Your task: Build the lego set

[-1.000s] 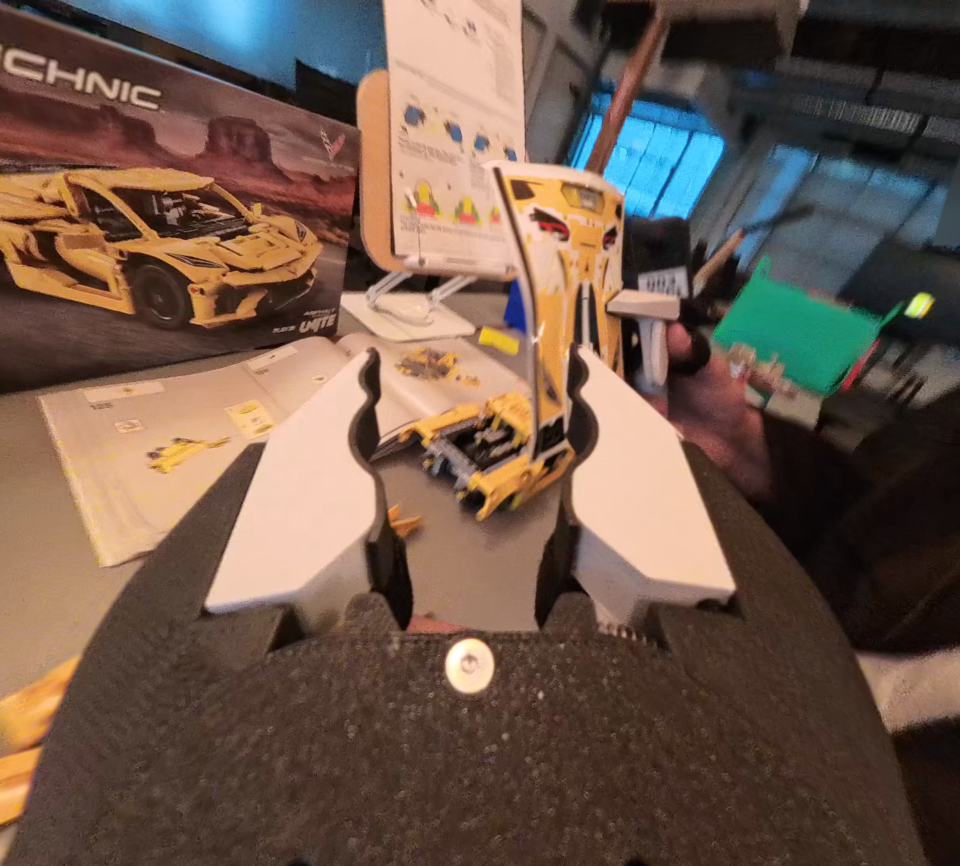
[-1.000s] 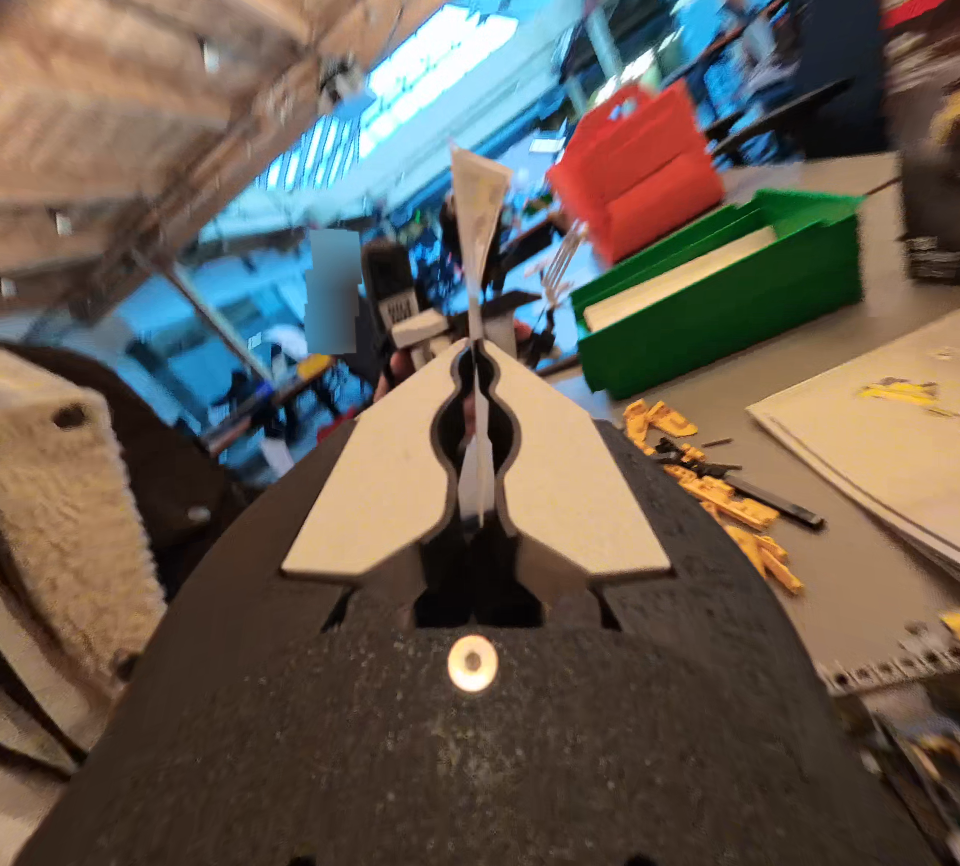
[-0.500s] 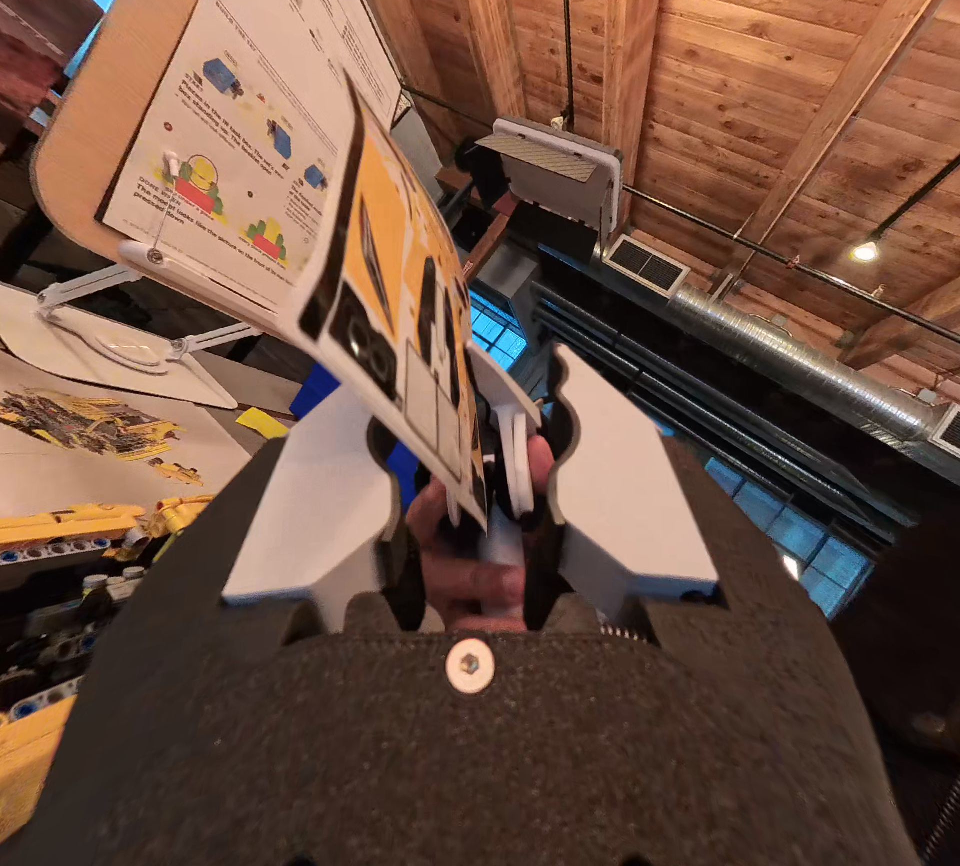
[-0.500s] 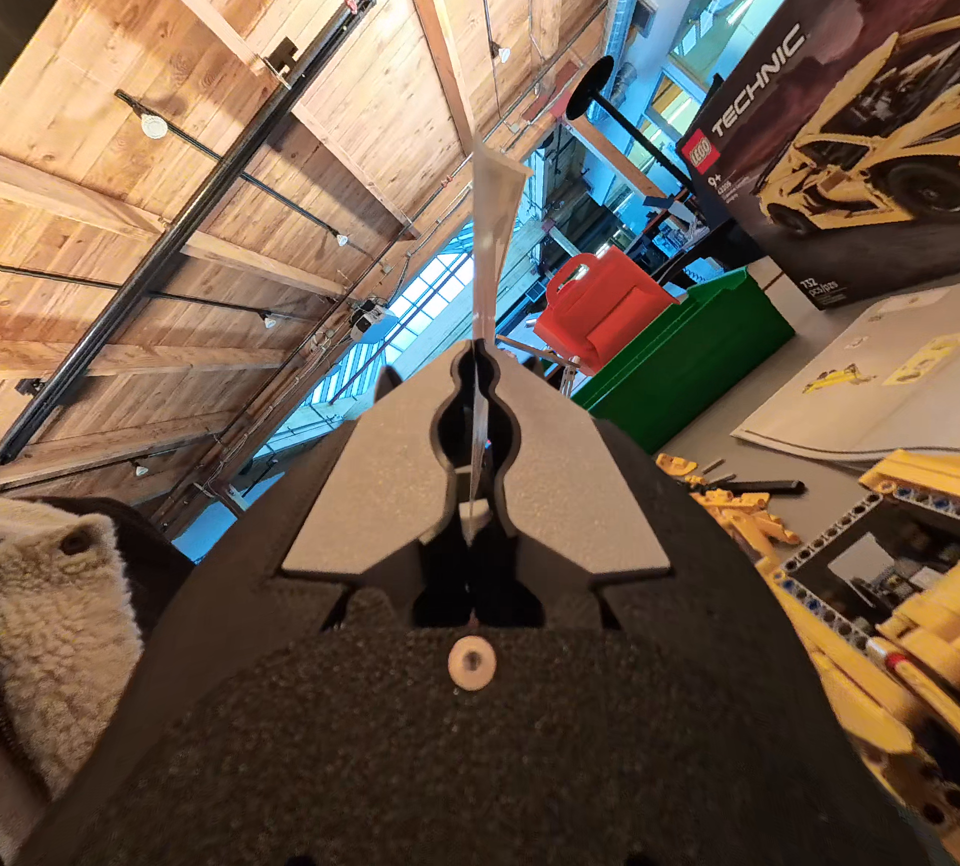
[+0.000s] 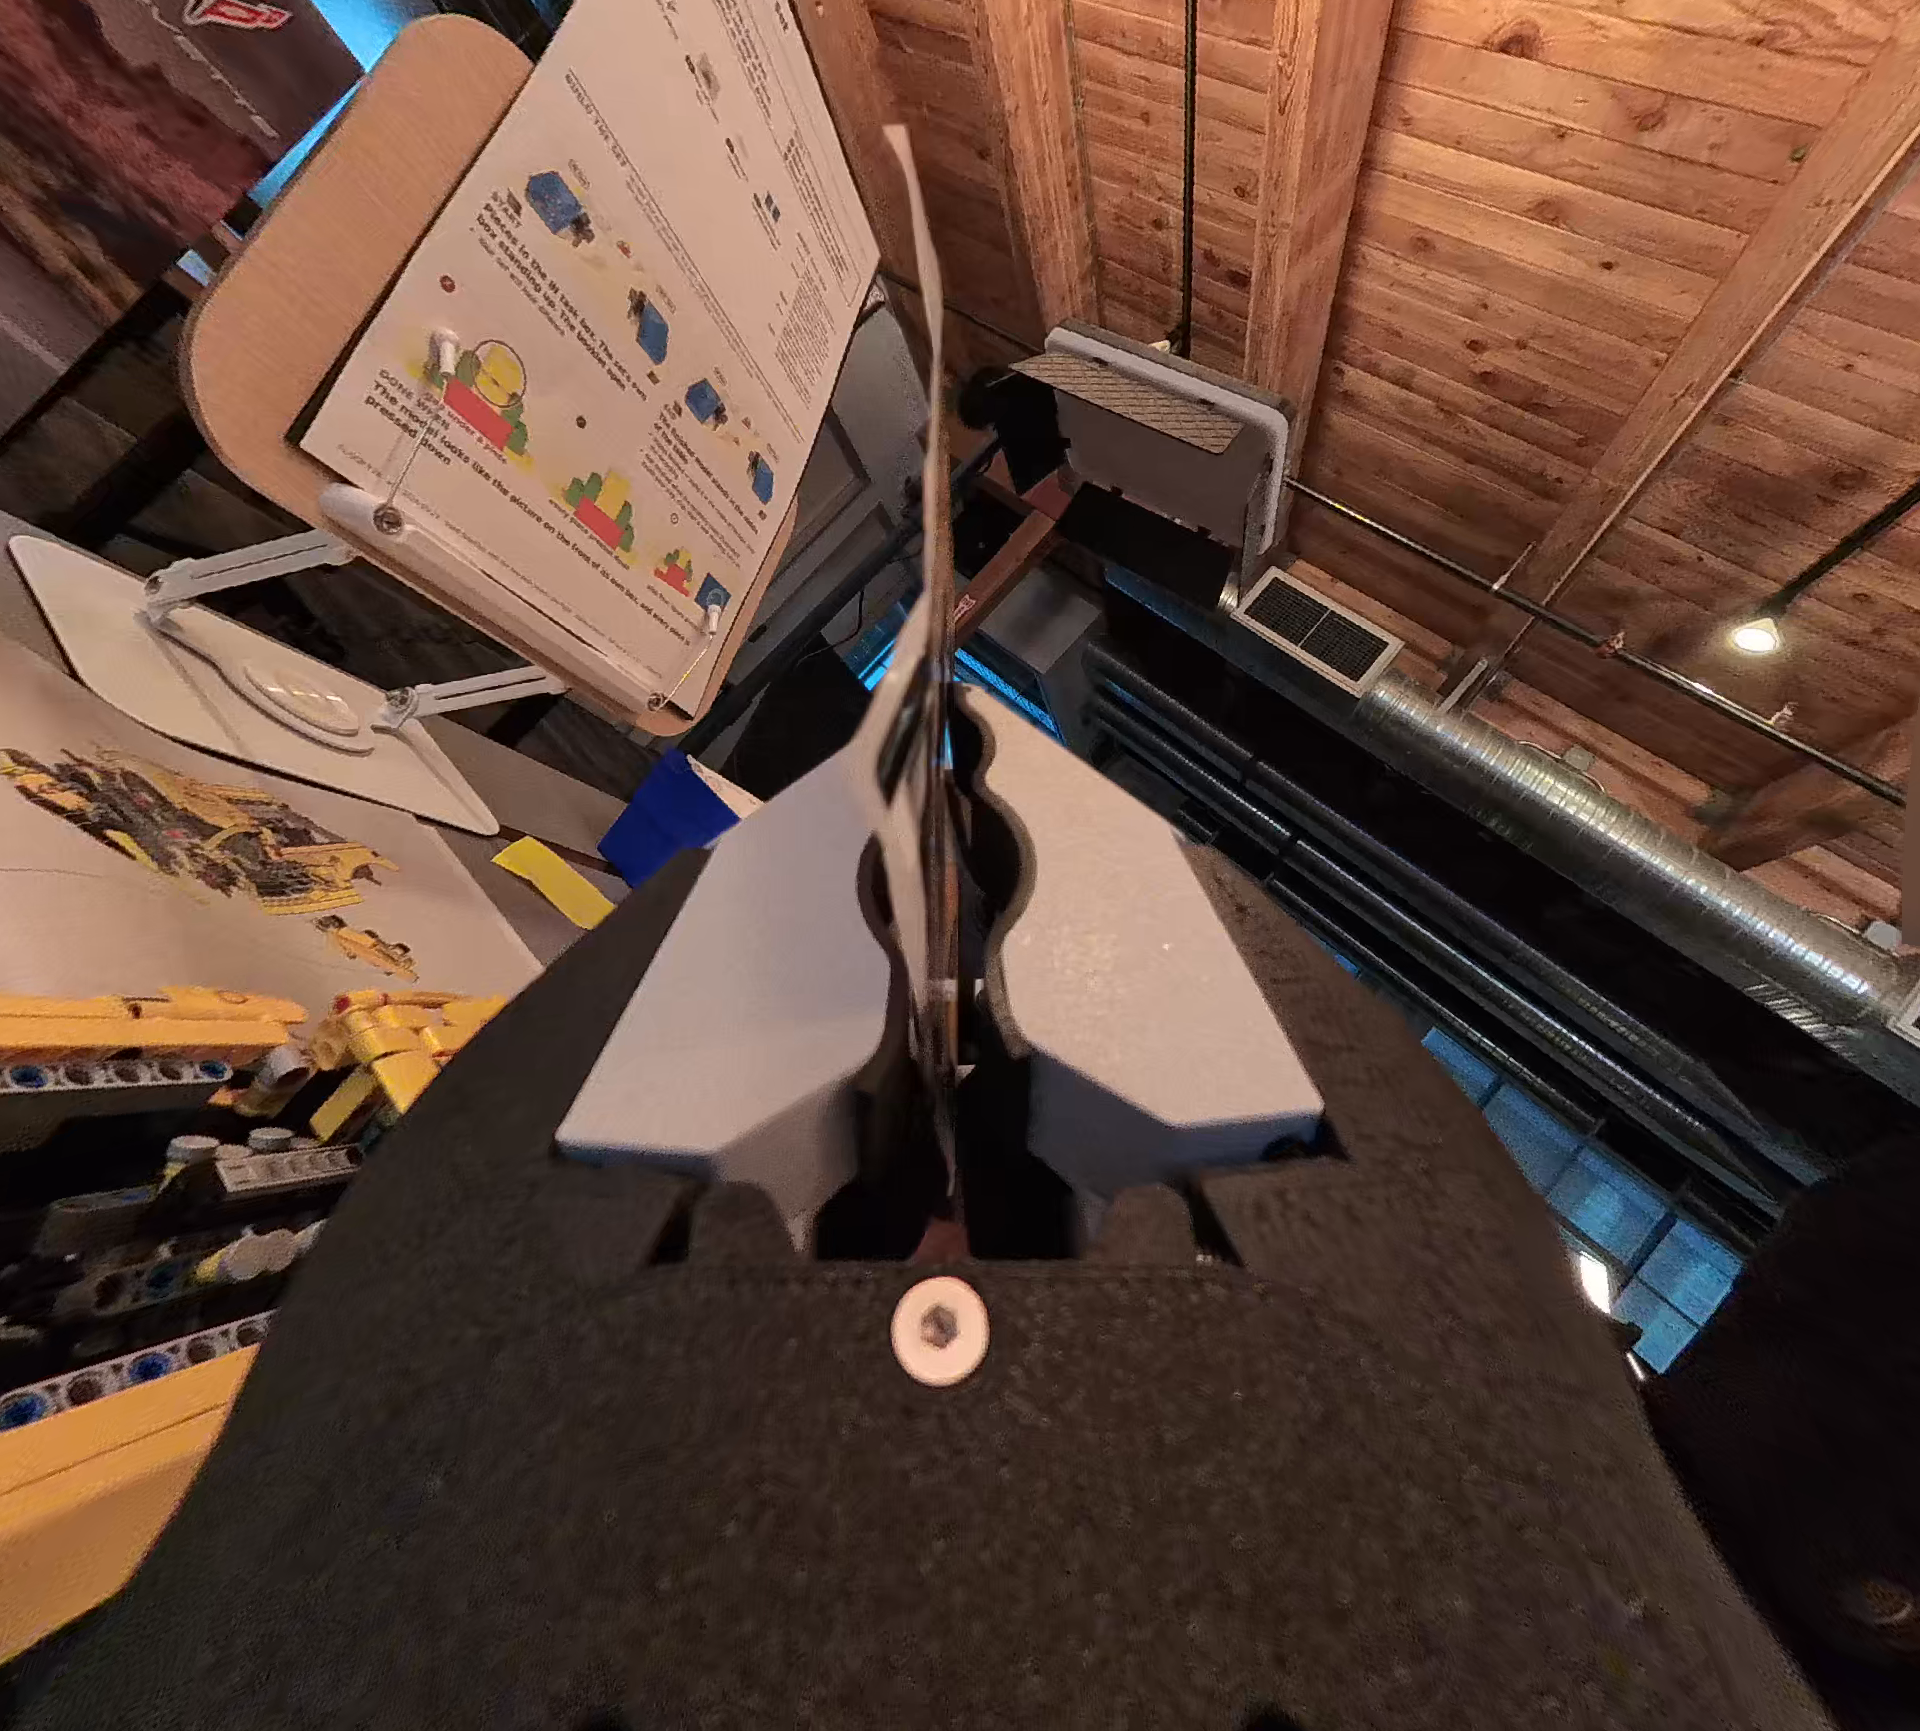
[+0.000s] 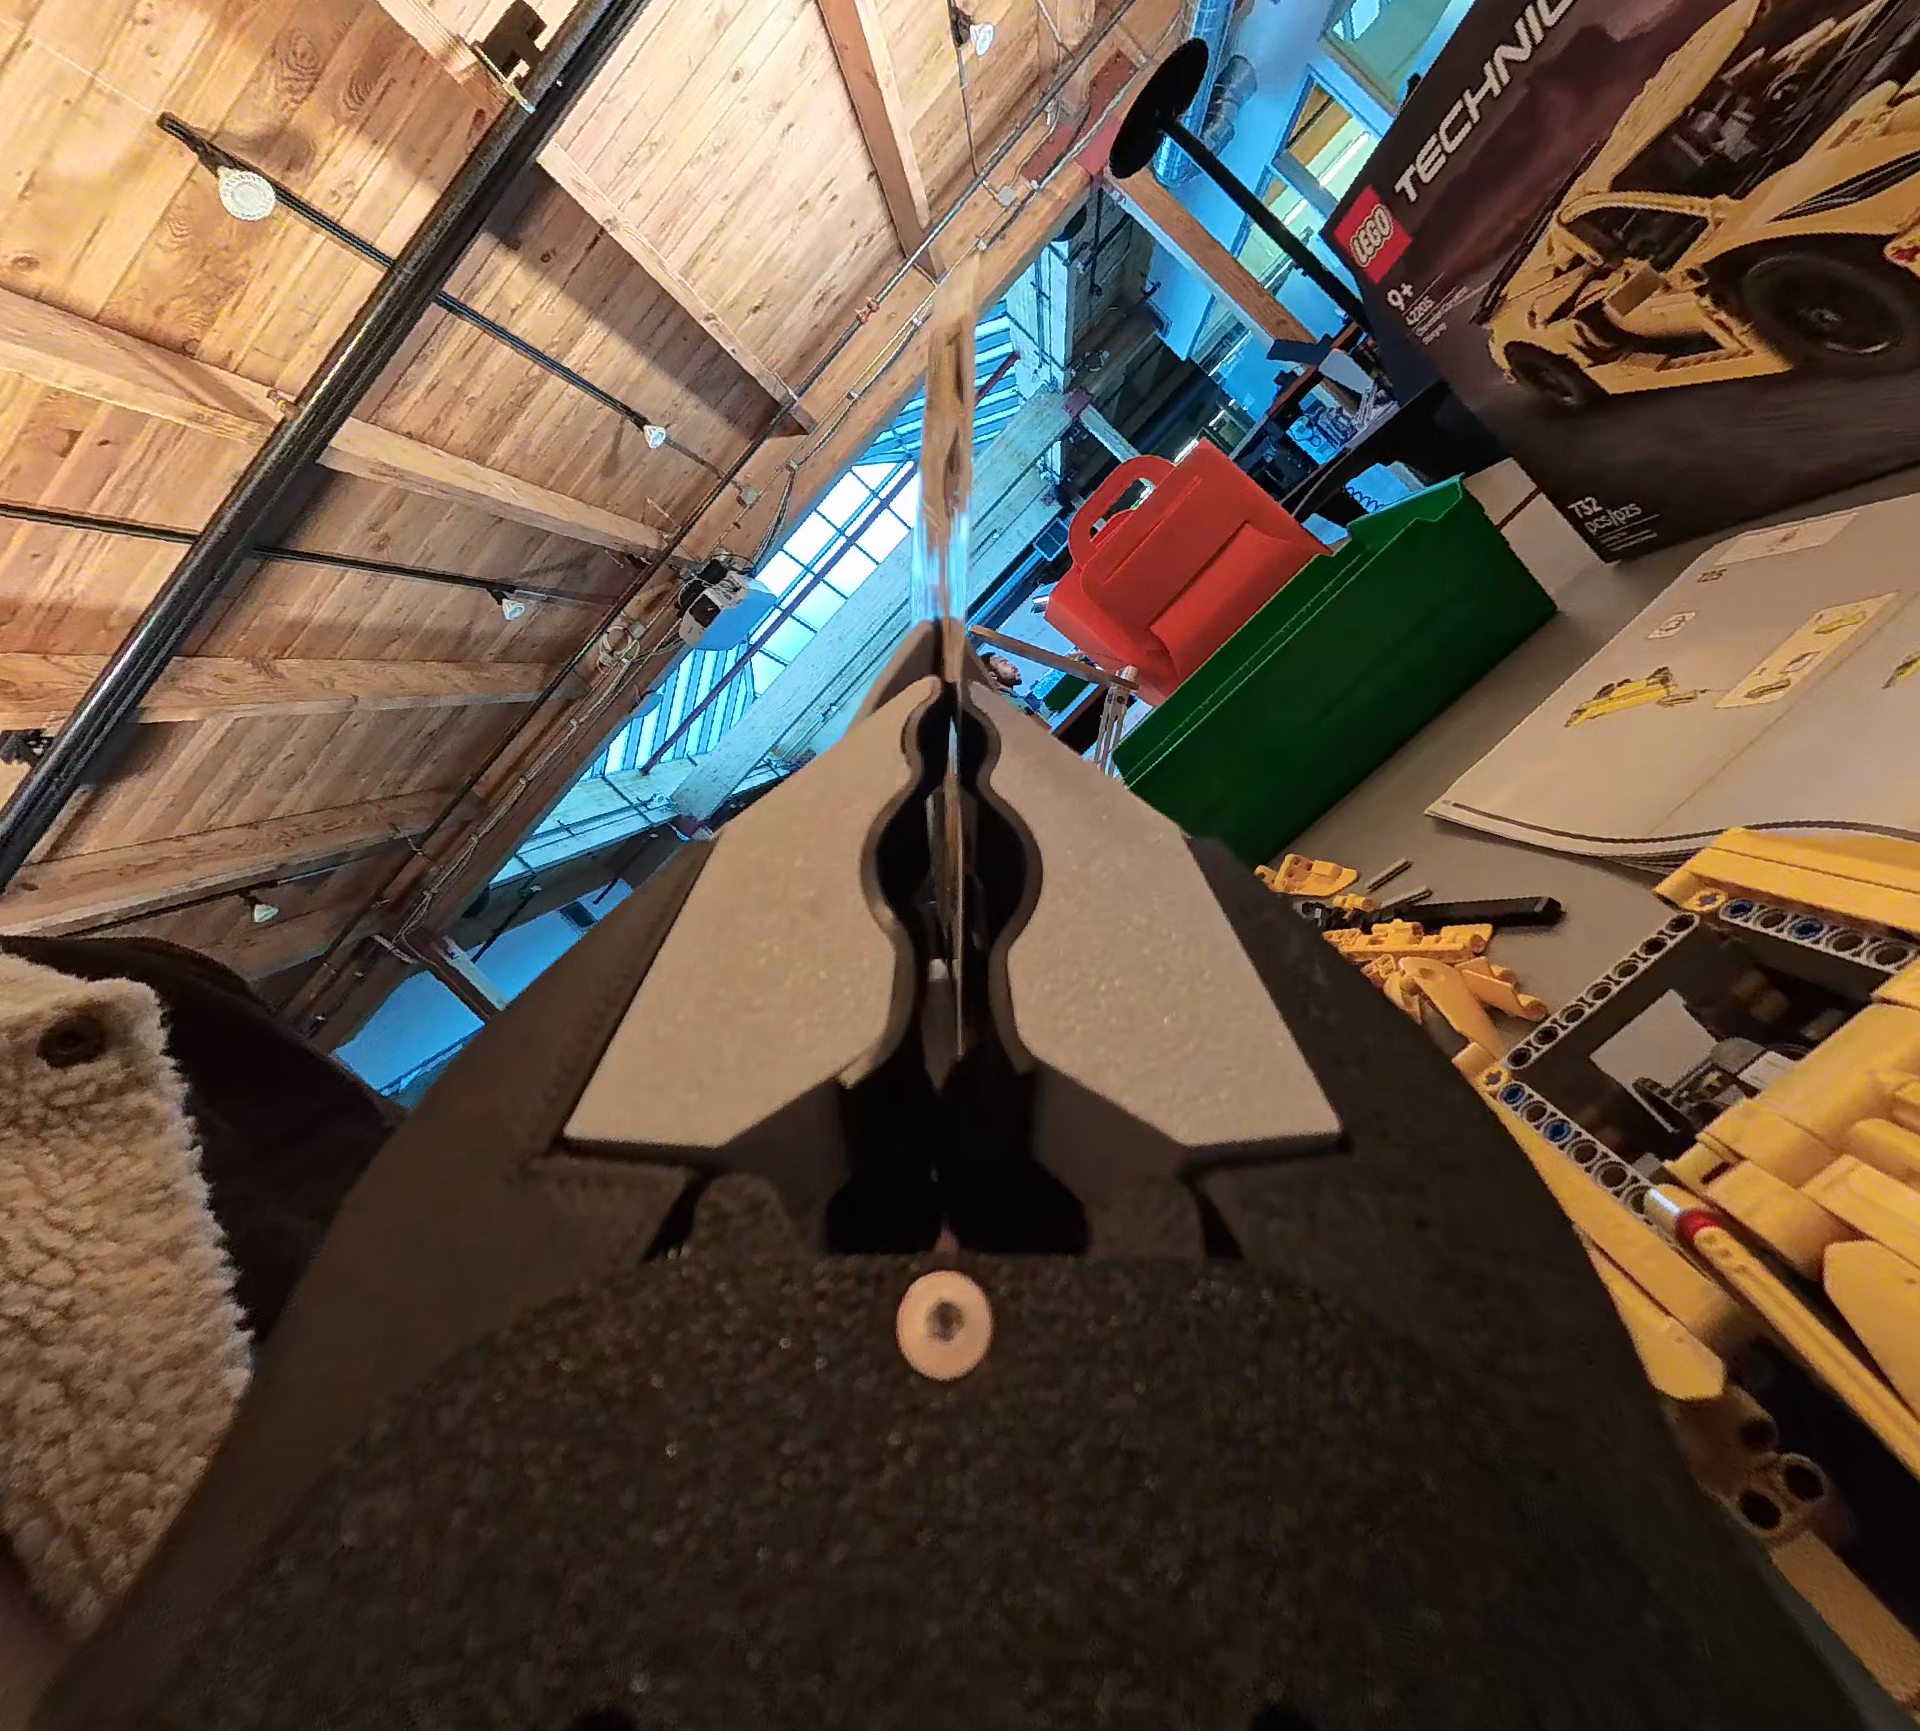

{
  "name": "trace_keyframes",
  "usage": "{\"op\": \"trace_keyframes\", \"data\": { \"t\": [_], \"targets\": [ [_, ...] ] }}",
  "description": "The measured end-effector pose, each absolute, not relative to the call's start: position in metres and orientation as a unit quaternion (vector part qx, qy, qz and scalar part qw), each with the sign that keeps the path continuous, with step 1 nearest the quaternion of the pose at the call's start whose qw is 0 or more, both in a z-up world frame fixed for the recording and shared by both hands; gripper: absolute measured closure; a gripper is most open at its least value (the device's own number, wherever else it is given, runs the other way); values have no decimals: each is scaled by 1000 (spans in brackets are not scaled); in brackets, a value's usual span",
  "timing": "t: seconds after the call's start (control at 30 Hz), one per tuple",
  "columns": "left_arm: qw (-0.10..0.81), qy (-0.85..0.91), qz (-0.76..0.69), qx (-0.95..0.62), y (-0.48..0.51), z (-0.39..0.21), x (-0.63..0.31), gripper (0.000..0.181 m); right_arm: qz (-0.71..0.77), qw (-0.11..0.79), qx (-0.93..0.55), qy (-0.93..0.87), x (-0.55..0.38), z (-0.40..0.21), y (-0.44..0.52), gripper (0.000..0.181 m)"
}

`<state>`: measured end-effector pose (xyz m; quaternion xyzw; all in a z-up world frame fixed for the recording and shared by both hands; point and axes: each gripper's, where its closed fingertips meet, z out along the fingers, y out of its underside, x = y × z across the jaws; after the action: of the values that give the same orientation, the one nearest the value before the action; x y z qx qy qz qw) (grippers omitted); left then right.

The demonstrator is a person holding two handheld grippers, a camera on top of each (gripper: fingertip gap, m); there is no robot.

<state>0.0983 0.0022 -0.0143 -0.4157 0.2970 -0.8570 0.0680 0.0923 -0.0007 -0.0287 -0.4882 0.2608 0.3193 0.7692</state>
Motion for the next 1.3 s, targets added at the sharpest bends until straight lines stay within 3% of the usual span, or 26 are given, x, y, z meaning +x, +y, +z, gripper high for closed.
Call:
{"op": "trace_keyframes", "data": {
  "t": [0.33, 0.43, 0.57, 0.67, 0.8, 1.0, 1.3],
  "targets": [
    [46, 315, -846, -428, 8, -22, 100, 181, 306, 759, -513, 260, 94, -35, 4, 181],
    [41, 307, -843, -439, 19, -23, 100, 181, 168, 770, -565, 244, 109, -32, -9, 164],
    [53, 343, -810, -472, 24, -34, 104, 181, -71, 765, -617, 167, 112, 0, -30, 158],
    [39, 359, -796, -485, 24, -36, 107, 181, -125, 729, -660, 131, 103, 6, -17, 150],
    [45, 372, -792, -483, 23, -28, 106, 181, -79, 671, -729, 107, 91, -15, 11, 127],
    [21, 364, -802, -473, 23, -20, 100, 181, -37, 635, -764, 105, 83, -29, 19, 126],
    [-67, 333, -856, -390, 7, 2, 90, 181, 45, 668, -737, 98, 72, -13, 18, 118]
  ]
}}
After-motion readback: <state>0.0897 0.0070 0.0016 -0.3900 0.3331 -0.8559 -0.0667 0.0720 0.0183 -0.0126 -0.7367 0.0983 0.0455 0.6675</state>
